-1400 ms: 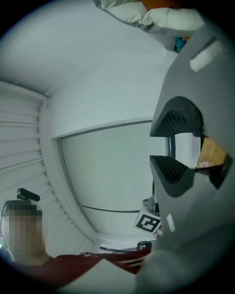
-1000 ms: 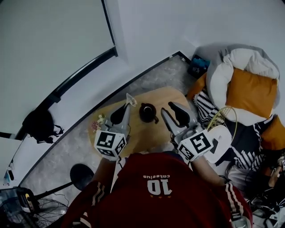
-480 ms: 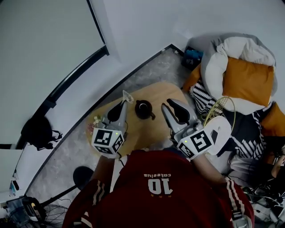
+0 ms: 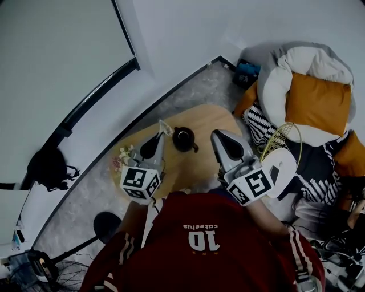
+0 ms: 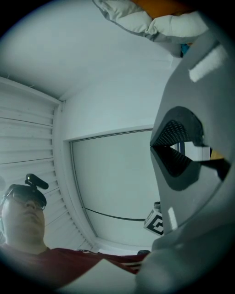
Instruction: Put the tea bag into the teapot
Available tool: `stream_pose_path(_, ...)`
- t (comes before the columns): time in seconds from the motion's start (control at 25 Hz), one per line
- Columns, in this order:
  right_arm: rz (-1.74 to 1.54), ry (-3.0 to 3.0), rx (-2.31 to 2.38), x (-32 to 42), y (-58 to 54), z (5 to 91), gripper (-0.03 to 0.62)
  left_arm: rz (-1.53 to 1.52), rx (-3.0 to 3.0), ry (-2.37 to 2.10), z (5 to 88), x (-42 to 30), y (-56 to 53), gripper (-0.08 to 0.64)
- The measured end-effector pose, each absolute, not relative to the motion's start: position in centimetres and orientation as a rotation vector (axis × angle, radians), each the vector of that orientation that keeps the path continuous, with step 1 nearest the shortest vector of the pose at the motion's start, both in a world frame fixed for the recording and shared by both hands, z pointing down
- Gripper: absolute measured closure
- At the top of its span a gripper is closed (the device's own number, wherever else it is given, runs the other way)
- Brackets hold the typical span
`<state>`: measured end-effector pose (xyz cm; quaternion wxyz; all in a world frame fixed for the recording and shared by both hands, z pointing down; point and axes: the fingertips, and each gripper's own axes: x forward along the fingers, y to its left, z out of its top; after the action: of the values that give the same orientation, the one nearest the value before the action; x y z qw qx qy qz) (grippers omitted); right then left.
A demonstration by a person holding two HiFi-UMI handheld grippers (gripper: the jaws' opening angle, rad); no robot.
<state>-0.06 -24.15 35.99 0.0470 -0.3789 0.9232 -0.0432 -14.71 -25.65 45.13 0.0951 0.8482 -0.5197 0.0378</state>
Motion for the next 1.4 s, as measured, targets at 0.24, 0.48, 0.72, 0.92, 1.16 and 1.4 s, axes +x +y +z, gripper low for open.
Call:
stream_pose_path(0.24,-0.158,2.826,-1.191,1.0,-24.2,36.8,0.589,0.178,2.471,-1.475,48.9,-14.0,-26.5,0.555)
stream_pose_path(0.48,-0.195,2.837,-1.225,2.3,-25.0,37.9,0.589,0.281,2.467,-1.406,52.4,-12.8,-27.6,0.555)
stream_pose_path(0.72,-0.221,2.867,-1.233,2.4,-25.7,39.0,0.589,0.439,2.447,-1.356,57.4,-12.6,-29.3,0.555)
stream_pose_path(0.92,-0.228,2.917,-1.208,2.4,-25.9,40.4,0.589,0.579,2.422,-1.323,62.0,-12.7,-30.0,0.555)
stream_pose_path(1.16,-0.243,2.937,-1.21,2.5,-26.1,41.9,0.589,0.721,2.4,-1.267,67.0,-12.3,-30.9,0.555)
stream_pose_path(1.4,-0.267,2.937,-1.24,3.2,-25.6,43.1,0.589,0.914,2.407,-1.172,72.5,-11.5,-32.1,0.555)
